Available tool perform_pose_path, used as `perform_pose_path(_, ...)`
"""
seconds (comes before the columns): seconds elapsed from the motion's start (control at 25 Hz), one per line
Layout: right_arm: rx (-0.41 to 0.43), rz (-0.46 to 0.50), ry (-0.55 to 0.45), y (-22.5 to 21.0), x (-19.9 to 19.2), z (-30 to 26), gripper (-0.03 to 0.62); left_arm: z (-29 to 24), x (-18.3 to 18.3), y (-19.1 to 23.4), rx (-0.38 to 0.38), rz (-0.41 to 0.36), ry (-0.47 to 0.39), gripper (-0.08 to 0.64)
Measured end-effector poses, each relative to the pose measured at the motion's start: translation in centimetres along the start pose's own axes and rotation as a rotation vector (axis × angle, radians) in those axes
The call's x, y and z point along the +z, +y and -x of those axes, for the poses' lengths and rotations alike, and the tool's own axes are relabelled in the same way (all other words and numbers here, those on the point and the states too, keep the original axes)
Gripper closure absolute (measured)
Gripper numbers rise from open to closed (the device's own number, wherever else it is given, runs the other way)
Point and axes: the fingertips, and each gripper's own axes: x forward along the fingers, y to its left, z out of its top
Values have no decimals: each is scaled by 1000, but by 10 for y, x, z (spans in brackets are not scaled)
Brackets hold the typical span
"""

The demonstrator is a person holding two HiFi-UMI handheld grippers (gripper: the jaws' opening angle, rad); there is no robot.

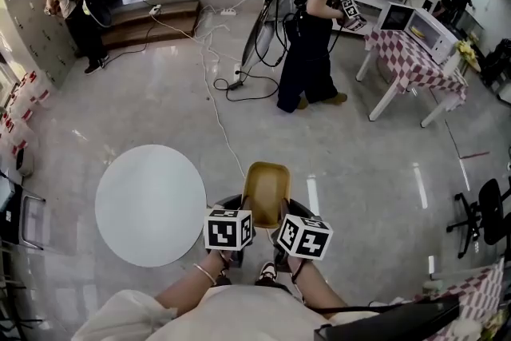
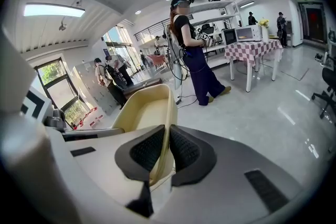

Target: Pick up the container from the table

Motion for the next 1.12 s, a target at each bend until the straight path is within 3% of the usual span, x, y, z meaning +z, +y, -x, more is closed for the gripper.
perform_pose_path(0.6, -1, 24, -7, 9, 20, -7, 545, -1, 20, 6, -24, -20, -29, 518)
perform_pose_path(1.12, -6, 32, -10, 7, 18, 0, 545, 2, 16, 1, -27, -12, -37, 518)
